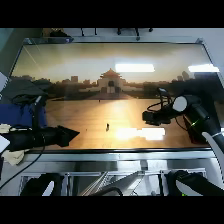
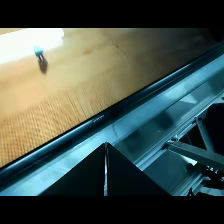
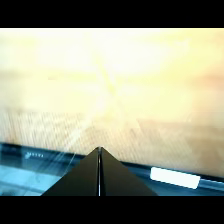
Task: Fold the shirts.
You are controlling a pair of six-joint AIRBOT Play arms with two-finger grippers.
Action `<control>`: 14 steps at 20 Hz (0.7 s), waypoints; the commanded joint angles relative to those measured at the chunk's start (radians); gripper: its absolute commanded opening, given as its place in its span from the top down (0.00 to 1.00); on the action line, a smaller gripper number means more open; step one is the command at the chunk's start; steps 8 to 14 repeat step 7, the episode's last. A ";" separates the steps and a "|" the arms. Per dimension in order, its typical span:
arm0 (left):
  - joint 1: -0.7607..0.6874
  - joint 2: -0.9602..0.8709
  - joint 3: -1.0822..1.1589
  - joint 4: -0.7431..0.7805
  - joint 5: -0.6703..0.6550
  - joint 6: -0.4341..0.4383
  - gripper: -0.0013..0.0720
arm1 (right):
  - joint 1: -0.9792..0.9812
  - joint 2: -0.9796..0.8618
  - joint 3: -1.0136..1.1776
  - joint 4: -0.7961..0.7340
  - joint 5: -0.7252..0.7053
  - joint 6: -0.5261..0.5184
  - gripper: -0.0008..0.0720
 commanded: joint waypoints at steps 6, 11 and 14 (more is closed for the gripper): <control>-0.020 0.121 -0.158 0.000 0.017 -0.016 0.96 | 0.082 0.023 -0.055 0.059 -0.024 0.000 0.96; -0.020 0.121 -0.159 0.000 0.017 -0.016 0.96 | 0.082 0.023 -0.055 0.059 -0.024 0.000 0.96; -0.020 0.121 -0.159 0.000 0.017 -0.016 0.96 | 0.082 0.023 -0.055 0.059 -0.024 0.000 0.96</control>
